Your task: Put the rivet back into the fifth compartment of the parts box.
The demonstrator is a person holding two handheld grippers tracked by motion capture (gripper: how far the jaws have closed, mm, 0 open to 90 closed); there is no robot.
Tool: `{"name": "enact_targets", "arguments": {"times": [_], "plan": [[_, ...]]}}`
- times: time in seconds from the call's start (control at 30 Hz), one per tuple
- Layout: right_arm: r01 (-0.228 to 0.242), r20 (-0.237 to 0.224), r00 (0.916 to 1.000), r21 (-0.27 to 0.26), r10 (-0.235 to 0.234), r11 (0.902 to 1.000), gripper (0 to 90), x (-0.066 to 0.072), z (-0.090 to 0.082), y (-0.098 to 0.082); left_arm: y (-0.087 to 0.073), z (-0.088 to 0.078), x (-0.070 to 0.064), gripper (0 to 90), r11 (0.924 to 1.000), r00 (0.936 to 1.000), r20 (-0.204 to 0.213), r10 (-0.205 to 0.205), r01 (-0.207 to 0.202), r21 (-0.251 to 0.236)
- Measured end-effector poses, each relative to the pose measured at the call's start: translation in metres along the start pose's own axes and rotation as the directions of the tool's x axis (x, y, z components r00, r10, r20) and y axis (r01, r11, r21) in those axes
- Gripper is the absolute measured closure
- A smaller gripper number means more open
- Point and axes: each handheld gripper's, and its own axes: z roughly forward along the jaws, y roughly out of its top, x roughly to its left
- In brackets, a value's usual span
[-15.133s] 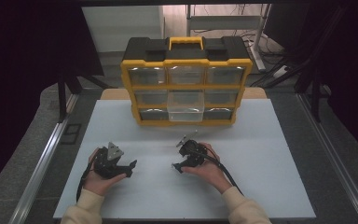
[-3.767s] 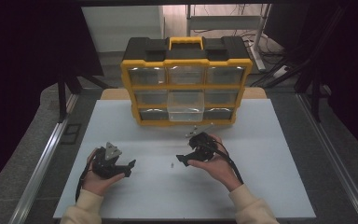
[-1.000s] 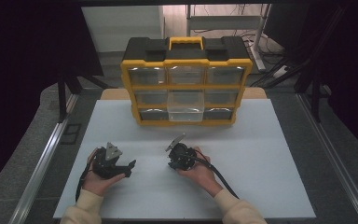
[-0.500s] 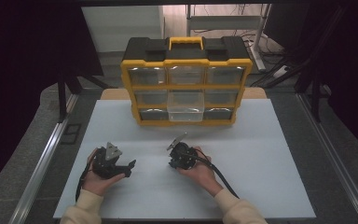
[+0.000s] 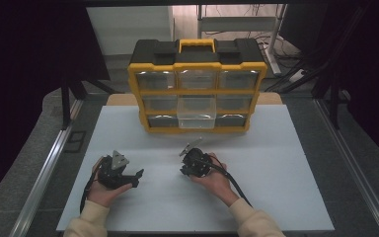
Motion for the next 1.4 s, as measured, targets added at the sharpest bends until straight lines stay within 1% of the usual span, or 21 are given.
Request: {"name": "enact_targets", "arguments": {"times": [0.27, 0.43, 0.8, 1.1, 1.4], "plan": [[-0.015, -0.006, 0.9999, -0.037, 0.015, 0.9992, 82.8, -0.006, -0.015, 0.001, 0.000, 0.000, 0.000, 13.2, 1.0000, 1.0000, -0.001, 0.003, -0.003, -0.001], [-0.034, -0.009, 0.9994, -0.051, 0.033, 0.9981, 82.8, -0.009, -0.022, 0.000, 0.000, -0.001, 0.000, 13.2, 1.0000, 1.0000, -0.003, 0.002, -0.002, -0.002], [-0.043, -0.005, 0.9991, -0.081, 0.043, 0.9958, 82.8, -0.015, -0.035, 0.000, 0.000, -0.001, 0.001, 13.2, 1.0000, 1.0000, -0.003, 0.003, -0.003, -0.001], [-0.053, -0.011, 0.9986, -0.111, 0.052, 0.9924, 82.8, -0.014, -0.049, 0.003, 0.000, -0.001, 0.001, 13.2, 1.0000, 1.0000, -0.003, 0.003, -0.003, -0.002], [-0.039, -0.010, 0.9992, -0.138, 0.038, 0.9896, 82.8, -0.012, -0.062, 0.007, 0.000, 0.000, 0.000, 13.2, 1.0000, 1.0000, -0.003, 0.006, -0.006, -0.002]]}}
